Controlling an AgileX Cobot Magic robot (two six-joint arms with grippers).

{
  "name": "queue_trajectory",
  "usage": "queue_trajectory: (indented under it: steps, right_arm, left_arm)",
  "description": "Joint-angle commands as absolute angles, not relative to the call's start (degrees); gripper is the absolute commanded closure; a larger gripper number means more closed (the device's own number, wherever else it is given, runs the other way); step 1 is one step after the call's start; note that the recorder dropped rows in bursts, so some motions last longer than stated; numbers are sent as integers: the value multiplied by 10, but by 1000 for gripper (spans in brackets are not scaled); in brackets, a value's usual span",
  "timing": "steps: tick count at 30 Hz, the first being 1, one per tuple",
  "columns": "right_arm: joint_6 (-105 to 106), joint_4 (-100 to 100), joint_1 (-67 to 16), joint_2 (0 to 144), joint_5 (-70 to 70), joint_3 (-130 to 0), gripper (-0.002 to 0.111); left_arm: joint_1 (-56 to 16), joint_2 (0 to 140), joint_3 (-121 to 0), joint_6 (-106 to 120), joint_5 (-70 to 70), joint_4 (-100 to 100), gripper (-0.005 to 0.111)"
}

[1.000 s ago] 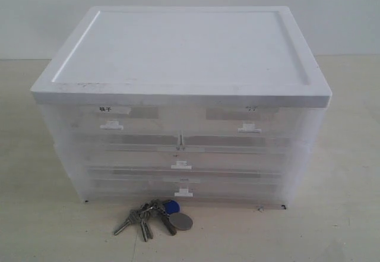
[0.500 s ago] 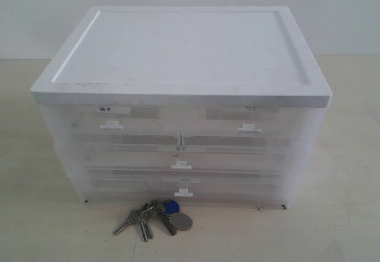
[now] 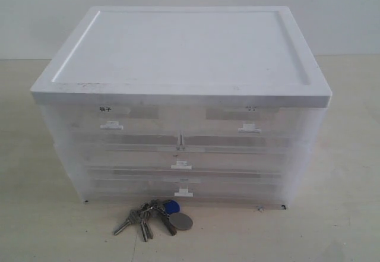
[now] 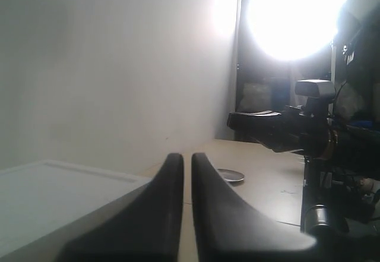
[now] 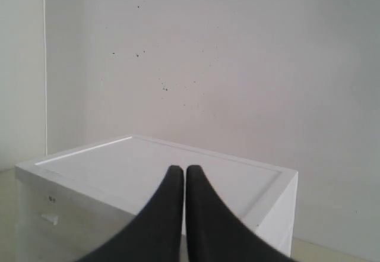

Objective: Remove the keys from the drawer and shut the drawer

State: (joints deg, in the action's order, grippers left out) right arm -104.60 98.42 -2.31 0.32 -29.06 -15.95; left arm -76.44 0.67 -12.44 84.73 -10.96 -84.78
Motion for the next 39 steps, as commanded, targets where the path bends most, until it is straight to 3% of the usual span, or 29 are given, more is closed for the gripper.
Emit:
queue_trajectory:
  steps: [1, 10, 15, 20, 28, 33, 39]
  right_arm:
    - [-1047, 983, -25, 0, -291, -160, 109]
    - [-1047, 983, -25, 0, -295, -160, 109]
    - [-1047, 983, -25, 0, -297, -160, 109]
    - [-1047, 983, -25, 0, -297, -160, 109]
    - [-1047, 983, -25, 0, -297, -160, 109]
    - [-1047, 983, -25, 0, -297, -160, 109]
    - [-1047, 983, -25, 0, -297, -160, 109]
  left_arm:
    - [-762, 4, -121, 844, -104, -850, 102]
    - [-730, 4, -78, 835, -116, -780, 102]
    - [-678, 4, -43, 562, -122, -526, 102]
    - [-583, 4, -5, 221, -142, -217, 102]
    - [-369, 4, 0, 73, -95, -153, 102]
    - [-271, 4, 0, -145, -73, 55, 102]
    - [-164, 4, 0, -172, -68, 33, 102]
